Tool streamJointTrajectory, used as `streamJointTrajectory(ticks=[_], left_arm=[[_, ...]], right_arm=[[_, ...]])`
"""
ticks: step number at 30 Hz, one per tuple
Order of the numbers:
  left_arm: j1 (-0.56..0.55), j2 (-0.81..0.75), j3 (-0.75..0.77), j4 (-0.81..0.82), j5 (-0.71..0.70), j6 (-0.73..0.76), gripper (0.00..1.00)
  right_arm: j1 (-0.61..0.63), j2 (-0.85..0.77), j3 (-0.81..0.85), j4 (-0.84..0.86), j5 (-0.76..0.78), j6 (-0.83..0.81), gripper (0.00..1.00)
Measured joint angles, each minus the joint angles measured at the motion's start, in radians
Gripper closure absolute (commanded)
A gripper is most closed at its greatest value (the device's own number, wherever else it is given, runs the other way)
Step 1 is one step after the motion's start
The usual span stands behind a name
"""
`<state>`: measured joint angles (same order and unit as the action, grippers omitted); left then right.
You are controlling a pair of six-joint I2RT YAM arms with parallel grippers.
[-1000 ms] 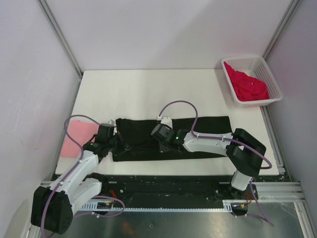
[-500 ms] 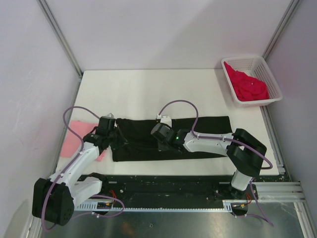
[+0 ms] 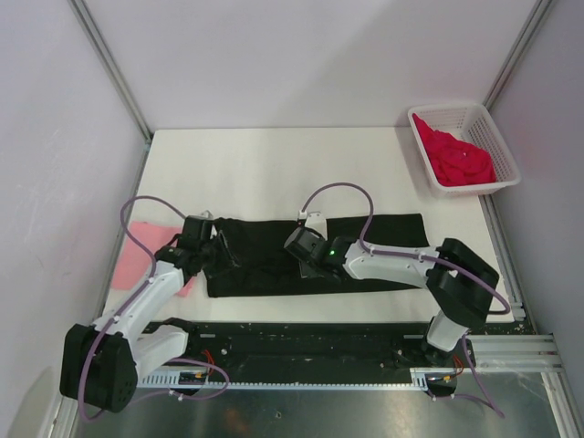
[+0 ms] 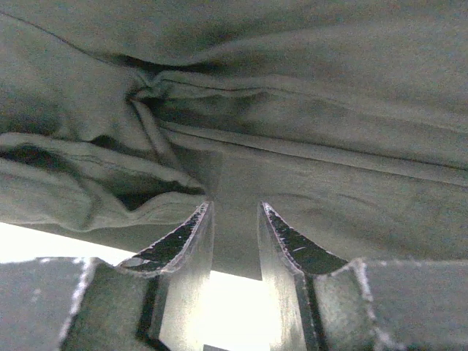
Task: Fold and stack the t-shirts
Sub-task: Fold the other side of the tshirt into a rectangle
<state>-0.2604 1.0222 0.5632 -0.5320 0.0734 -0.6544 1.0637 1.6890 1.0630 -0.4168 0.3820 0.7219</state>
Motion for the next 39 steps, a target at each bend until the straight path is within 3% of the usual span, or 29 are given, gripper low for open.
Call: streamJointTrajectory(ticks=[9, 15, 23, 31, 39], left_arm=[[-0.098, -0.049, 0.003, 0.013, 0.089, -0.024, 0.84], [-0.156, -0.043, -0.002, 0.057, 0.117, -0.070, 0.93], [-0.142, 0.076, -0.082, 0.118, 0.062, -0.126, 1.00], [-0.103, 0.088, -0.119, 0.148, 0.032, -0.167, 0.97], [-0.097, -0.113, -0.063, 0.032, -0.016, -0.201, 0.67]], right_arm=[[0.002, -0.082, -0.002, 0.051, -0.033, 0.002, 0.70], [0.001, -0.036, -0.002, 0.109, -0.095, 0.004, 0.72], [-0.022, 0.052, -0.002, 0.125, -0.137, 0.008, 0.74], [-0.028, 0.070, -0.002, 0.122, -0.137, 0.009, 0.74], [-0.060, 0.011, -0.003, 0.100, -0.146, 0.002, 0.73]])
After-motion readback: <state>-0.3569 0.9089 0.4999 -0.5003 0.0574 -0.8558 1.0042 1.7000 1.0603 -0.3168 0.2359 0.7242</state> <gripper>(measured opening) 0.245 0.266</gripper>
